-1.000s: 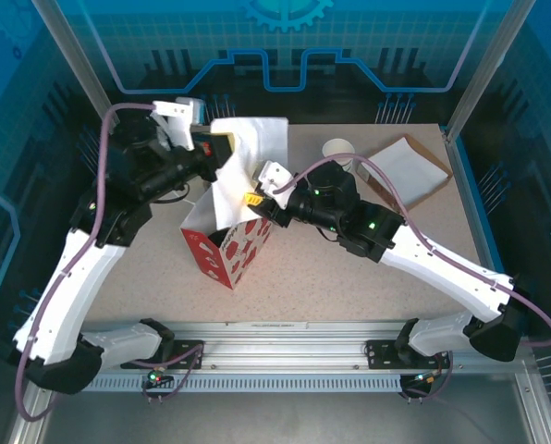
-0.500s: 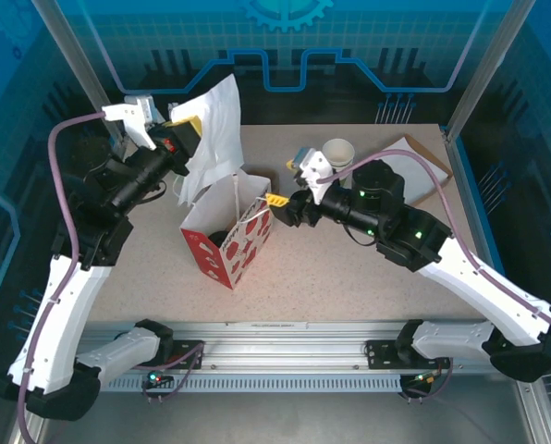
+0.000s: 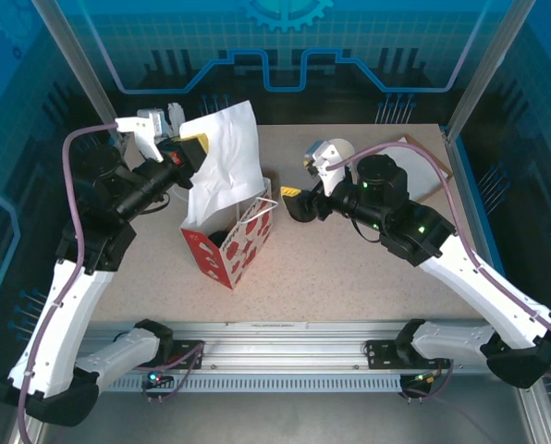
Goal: Pack the takeout coffee
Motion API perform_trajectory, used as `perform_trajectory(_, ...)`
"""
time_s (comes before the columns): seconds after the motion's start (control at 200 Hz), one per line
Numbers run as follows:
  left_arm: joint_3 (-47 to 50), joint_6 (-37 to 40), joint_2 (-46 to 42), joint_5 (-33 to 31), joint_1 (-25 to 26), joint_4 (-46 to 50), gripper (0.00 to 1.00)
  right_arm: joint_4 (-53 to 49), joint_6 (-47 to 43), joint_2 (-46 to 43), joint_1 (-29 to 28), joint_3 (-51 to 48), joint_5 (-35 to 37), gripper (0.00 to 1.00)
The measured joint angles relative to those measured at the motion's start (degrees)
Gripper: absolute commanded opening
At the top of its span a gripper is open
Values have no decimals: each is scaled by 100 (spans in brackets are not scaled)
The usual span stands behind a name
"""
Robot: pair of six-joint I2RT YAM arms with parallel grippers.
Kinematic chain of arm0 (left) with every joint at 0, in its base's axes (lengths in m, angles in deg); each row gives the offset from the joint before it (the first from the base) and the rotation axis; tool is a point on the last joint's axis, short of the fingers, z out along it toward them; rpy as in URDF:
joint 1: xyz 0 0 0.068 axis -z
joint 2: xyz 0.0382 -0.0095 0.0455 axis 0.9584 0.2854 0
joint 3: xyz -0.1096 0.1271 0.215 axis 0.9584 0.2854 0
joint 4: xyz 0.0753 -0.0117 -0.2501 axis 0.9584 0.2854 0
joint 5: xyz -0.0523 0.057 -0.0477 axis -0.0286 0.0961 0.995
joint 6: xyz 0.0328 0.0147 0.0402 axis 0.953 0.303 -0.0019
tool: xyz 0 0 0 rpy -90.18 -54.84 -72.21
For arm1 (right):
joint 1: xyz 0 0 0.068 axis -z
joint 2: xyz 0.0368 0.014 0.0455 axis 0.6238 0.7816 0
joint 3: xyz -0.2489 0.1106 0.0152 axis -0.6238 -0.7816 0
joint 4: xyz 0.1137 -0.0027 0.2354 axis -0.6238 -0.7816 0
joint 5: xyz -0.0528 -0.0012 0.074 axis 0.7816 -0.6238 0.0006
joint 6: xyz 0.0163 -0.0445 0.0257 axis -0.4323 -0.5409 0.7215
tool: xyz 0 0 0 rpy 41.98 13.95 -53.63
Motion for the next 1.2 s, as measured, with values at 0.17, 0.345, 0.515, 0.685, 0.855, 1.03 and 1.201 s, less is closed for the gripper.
perform_trajectory(0.17,205,133,-26,-66,0,127,0,-11,42,0,17,0,0,76)
perform_trajectory(0.345,374,286,39,-238,0,247,0,-22,83,0,26,-116,2,76)
perform_trajectory(0.515,420,413,55,-529,0,278,0,-24,105,0,55,-214,2,76)
perform_trajectory(0.685,511,455,55,-975,0,262,0,-17,149,0,85,-278,2,76)
perform_trajectory(0.855,527,472,42,-1298,-13,247,0,-17,186,0,96,-291,0,76)
perform_trajectory(1.03,527,483,9,-1473,-61,240,0,-17,225,0,120,-323,0,76)
perform_trajectory(1.201,527,573,-2,-1578,-96,240,0,-17,247,2,120,-326,0,76)
